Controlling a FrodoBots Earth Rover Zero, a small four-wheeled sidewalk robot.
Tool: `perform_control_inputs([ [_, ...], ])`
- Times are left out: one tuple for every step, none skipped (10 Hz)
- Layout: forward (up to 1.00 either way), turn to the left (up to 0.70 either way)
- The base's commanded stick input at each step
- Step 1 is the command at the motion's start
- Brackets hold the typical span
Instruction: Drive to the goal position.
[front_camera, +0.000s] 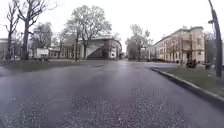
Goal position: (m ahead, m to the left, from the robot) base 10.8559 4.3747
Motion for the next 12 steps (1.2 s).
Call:
perform_control_inputs([
  [0.85, 0.0],
  [0.85, 0.0],
  [0.85, 0.0],
  [0.85, 0.0],
  [0.85, 0.0],
  [0.85, 0.0],
  [0.85, 0.0],
  [0.85, 0.0],
  [0.85, 0.0],
  [0.85, 0.0],
  [0.85, 0.0],
  [0.85, 0.0],
])
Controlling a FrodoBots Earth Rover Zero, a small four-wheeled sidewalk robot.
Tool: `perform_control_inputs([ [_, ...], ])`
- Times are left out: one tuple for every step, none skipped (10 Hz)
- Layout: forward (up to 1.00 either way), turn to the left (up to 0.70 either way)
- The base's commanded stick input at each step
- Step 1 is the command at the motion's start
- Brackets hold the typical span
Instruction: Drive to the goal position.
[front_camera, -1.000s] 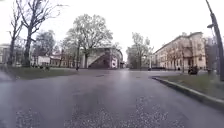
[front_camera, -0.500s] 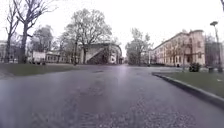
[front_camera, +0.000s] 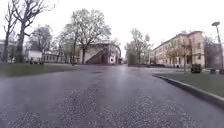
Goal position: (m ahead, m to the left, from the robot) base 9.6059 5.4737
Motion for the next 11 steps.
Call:
perform_control_inputs([
  [0.85, 0.0],
  [0.85, 0.0],
  [0.85, 0.0],
  [0.85, 0.0],
  [0.85, 0.0],
  [0.85, 0.0],
  [0.85, 0.0],
  [0.85, 0.0],
  [0.85, 0.0],
  [0.85, 0.0],
  [0.85, 0.0],
])
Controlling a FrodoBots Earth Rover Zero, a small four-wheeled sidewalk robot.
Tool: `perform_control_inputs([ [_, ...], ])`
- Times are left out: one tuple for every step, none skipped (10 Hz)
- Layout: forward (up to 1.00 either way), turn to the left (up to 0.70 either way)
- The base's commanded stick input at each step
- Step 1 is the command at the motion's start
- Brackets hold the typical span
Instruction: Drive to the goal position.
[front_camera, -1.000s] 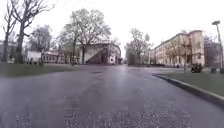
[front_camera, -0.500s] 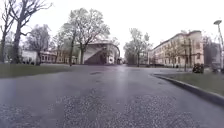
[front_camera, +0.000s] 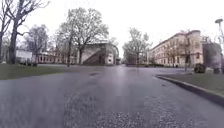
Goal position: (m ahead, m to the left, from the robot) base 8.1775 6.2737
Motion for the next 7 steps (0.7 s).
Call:
perform_control_inputs([
  [0.85, 0.0],
  [0.85, 0.0],
  [0.85, 0.0],
  [0.85, 0.0],
  [0.85, 0.0],
  [0.85, 0.28],
  [0.85, 0.34],
])
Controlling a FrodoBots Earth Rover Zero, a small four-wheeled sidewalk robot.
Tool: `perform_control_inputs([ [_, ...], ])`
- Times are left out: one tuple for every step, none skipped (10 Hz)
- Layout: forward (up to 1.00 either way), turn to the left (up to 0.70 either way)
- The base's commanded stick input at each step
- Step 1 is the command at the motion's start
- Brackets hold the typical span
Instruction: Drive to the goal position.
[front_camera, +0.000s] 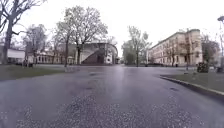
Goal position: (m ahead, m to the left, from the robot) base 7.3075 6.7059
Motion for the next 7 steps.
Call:
perform_control_inputs([
  [0.85, 0.34],
  [0.85, 0.17],
  [0.85, 0.03],
  [0.85, 0.0],
  [0.85, 0.0],
  [0.85, 0.0],
  [0.85, 0.0],
])
